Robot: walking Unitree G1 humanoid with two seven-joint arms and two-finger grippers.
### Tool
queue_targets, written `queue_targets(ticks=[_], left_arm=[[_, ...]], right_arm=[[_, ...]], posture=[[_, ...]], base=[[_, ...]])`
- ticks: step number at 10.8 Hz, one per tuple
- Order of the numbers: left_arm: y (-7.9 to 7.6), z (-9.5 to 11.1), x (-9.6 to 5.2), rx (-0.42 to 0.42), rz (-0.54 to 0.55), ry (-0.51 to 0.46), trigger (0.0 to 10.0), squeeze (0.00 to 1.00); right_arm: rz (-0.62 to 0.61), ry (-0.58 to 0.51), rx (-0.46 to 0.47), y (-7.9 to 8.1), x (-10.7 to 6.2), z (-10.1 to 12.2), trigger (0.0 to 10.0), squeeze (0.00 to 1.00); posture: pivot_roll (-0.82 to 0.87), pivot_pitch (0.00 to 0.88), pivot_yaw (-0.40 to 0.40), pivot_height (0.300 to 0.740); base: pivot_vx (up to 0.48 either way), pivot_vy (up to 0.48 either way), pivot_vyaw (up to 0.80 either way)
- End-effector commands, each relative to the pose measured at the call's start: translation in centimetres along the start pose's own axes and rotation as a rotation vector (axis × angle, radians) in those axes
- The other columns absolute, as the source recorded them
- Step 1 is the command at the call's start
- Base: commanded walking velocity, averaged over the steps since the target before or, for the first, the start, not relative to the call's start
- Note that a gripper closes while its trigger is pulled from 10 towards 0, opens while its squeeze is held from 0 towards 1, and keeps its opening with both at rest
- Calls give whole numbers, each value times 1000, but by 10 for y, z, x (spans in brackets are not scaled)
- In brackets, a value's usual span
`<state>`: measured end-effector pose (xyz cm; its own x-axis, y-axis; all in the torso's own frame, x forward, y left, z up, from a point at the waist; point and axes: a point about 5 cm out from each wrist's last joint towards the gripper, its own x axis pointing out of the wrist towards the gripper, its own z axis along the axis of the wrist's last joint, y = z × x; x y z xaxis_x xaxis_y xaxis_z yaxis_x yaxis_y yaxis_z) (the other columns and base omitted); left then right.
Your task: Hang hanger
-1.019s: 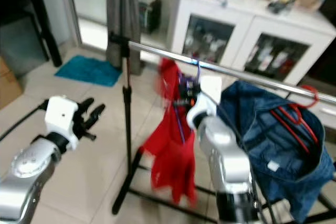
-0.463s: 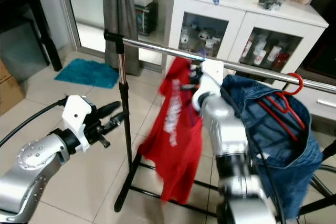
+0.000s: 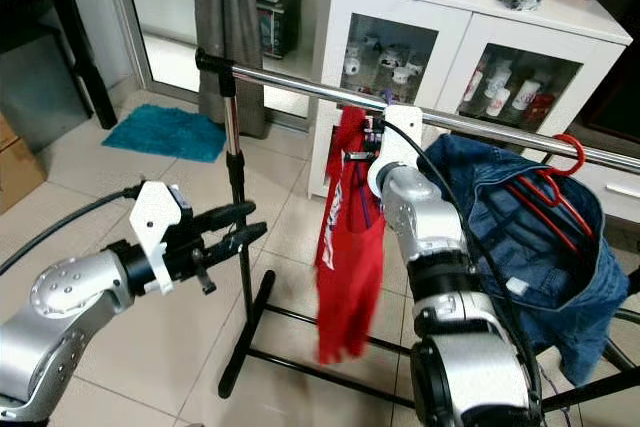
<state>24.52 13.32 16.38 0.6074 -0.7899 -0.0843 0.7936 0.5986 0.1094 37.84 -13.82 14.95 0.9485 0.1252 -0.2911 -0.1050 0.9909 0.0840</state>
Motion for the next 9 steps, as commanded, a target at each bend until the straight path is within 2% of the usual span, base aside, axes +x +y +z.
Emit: queue_targets(ticks=[1, 2, 4, 5, 6, 8, 9], left_arm=[[-1, 6, 2, 12, -17, -18, 10000, 0], [-2, 3, 0, 16, -11, -9, 10000, 0], [0, -1, -2, 15, 34, 1, 10000, 0], [2, -3, -4, 17, 78, 1, 10000, 0], [7, -8, -5, 4, 197, 5, 10000, 0], [9, -13, -4, -11, 323, -1, 10000, 0], [8, -14, -1, -19, 356, 9, 10000, 0]], right_arm=[[-13, 26, -6, -7, 0, -2, 10000, 0], [-7, 37, 0, -10, -3, -9, 10000, 1000], [64, -47, -48, -13, -15, -6, 10000, 1000], [116, -87, -25, -15, -25, -4, 10000, 1000], [201, -152, 19, -18, -46, 2, 10000, 1000], [394, -286, 89, -11, -83, 12, 10000, 1000], [289, -351, 62, -16, -94, 11, 10000, 1000]], posture=[[-4, 0, -78, 740], [-8, 0, -83, 740], [-10, 0, -85, 740], [-12, 0, -87, 740], [-17, 0, -81, 740], [-31, 0, -69, 740], [-31, 0, -67, 740]], base=[[0, 0, 0], [0, 0, 0], [0, 0, 0], [0, 0, 0], [0, 0, 0], [0, 0, 0], [0, 0, 0]])
